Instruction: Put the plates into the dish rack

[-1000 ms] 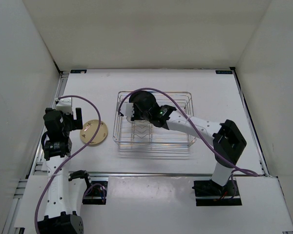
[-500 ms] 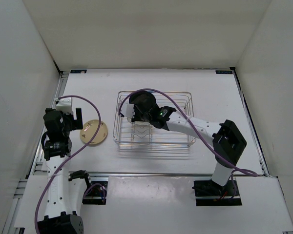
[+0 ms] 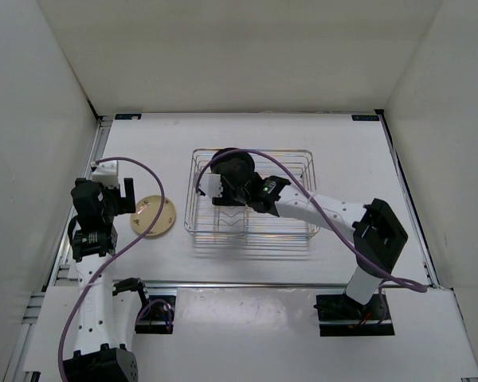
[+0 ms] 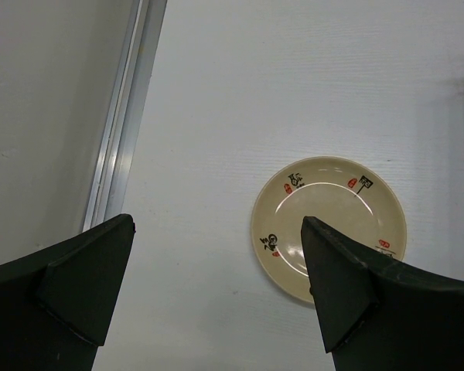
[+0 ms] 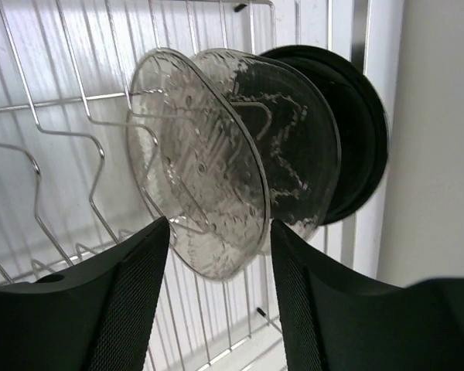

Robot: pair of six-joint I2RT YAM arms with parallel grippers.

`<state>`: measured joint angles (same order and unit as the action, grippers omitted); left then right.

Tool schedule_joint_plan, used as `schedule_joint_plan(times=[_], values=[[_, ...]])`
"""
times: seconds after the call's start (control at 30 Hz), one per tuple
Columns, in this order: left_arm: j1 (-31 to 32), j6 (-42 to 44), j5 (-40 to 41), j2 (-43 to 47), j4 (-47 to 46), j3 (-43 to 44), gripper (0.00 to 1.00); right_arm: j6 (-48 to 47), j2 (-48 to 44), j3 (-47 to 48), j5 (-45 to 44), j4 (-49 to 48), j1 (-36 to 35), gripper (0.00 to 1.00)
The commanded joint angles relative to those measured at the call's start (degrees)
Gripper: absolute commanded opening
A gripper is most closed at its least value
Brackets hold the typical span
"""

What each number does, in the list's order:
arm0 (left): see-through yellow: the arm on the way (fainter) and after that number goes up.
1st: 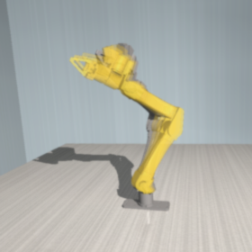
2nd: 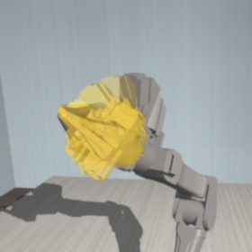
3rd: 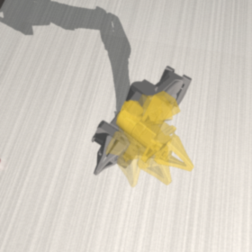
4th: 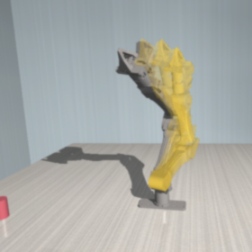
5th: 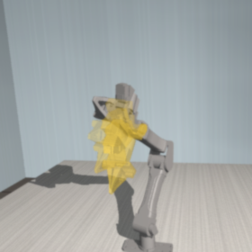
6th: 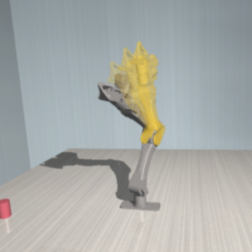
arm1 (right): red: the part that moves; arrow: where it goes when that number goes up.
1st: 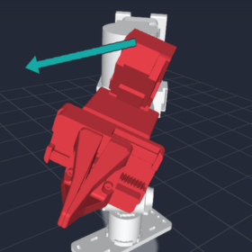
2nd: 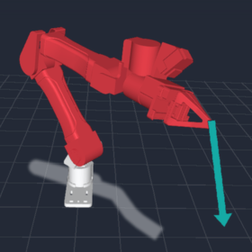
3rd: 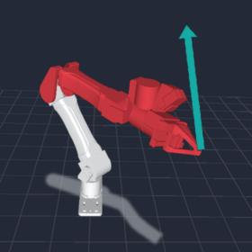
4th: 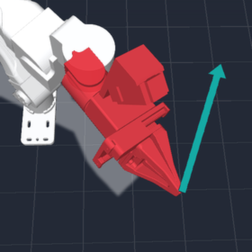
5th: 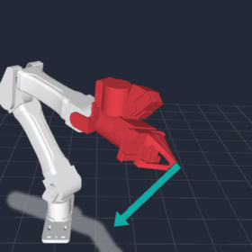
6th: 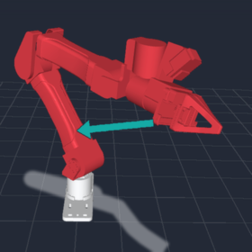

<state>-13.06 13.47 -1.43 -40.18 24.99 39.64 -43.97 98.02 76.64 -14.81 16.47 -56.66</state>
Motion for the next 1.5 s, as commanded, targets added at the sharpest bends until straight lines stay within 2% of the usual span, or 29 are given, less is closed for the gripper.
schedule_joint_plan(times=[0.0, 0.13, 0.23, 0.3, 0.4, 0.5, 0.57, 0.7, 0.73, 0.9, 1.17, 1.47], values=[[-1.00, -0.12, -1.90, -0.07, -0.38, -0.44, 1.00, -2.17, -5.02, 1.31, -2.51, 0.40, -0.20, 0.59], [-1.53, -0.12, -3.13, -0.60, -0.38, -1.66, 0.96, -5.42, -8.80, 3.77, -6.63, 1.54, -0.20, 0.63], [-2.76, -0.12, -5.59, -1.73, -0.38, -2.28, 0.92, -10.95, -11.70, 5.88, -10.66, 0.42, 0.32, 0.69], [-3.46, -0.12, -7.70, -3.05, -0.38, -2.98, 0.92, -14.29, -12.76, 7.63, -12.87, -1.53, 3.13, 0.78], [-4.25, -0.12, -8.24, -5.33, -0.38, -4.38, 0.92, -12.82, -13.89, 13.78, -13.58, -0.39, 11.03, 0.80], [-6.18, -0.12, -10.69, -8.32, -0.38, -4.92, 0.88, -6.59, -16.79, 15.73, -10.34, 2.86, 20.34, 0.80], [-8.81, 0.58, -15.86, -10.34, 0.14, -4.92, 0.86, -0.81, -18.47, 15.12, -5.53, 6.18, 27.17, 0.80], [-15.75, 1.73, -21.58, -16.05, 0.75, -3.61, 0.86, 5.72, -24.69, 8.89, 3.61, 5.61, 37.31, 0.81], [-16.46, 1.73, -22.73, -18.42, 0.76, -3.60, 0.86, 7.04, -25.50, 7.75, 5.91, 5.59, 41.07, 0.81], [-19.28, 1.73, -28.36, -25.72, 0.76, -1.32, 0.83, 14.51, -27.43, 3.87, 18.30, 9.46, 51.11, 0.81], [-19.28, 3.31, -30.82, -32.41, 1.29, 0.35, 0.76, 19.52, -29.89, -4.47, 28.07, 9.37, 57.89, 0.81], [-19.28, 4.37, -32.58, -38.82, 1.29, 2.11, 0.64, 21.20, -31.75, -6.94, 33.79, 8.84, 62.90, 0.81]])
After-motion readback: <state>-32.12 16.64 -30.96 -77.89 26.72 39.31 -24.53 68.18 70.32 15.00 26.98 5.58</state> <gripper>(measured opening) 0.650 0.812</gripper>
